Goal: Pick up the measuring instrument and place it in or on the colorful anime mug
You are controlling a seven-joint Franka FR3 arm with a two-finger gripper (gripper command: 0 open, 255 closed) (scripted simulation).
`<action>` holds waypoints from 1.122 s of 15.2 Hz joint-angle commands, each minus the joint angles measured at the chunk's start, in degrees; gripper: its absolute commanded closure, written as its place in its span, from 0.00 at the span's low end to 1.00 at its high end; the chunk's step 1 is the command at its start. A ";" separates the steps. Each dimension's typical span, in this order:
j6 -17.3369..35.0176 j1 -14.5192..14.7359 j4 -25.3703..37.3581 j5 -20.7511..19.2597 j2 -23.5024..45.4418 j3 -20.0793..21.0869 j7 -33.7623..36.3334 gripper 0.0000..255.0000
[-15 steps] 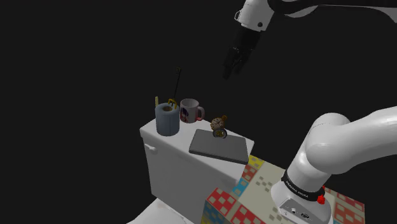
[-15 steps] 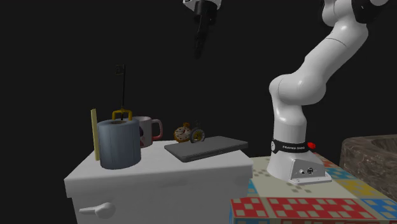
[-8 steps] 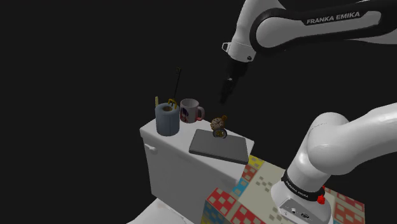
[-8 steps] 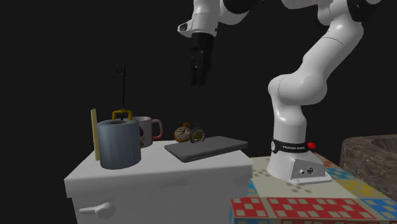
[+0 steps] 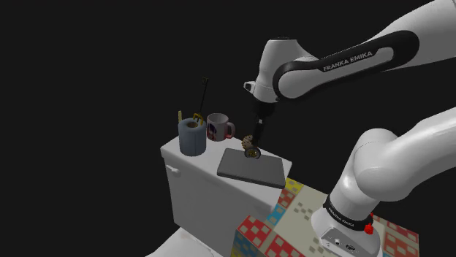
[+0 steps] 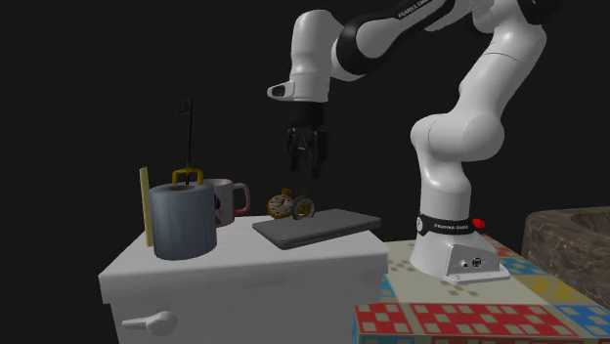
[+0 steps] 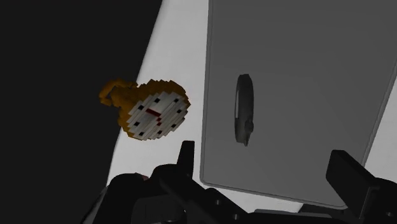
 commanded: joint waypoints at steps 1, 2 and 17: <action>2.45 0.09 -1.10 -0.66 1.74 -0.46 -1.84 0.00; 3.45 0.08 -1.54 -0.67 2.30 -0.46 -1.83 0.00; 10.25 -0.01 -4.11 -0.76 6.54 -0.43 -1.78 1.00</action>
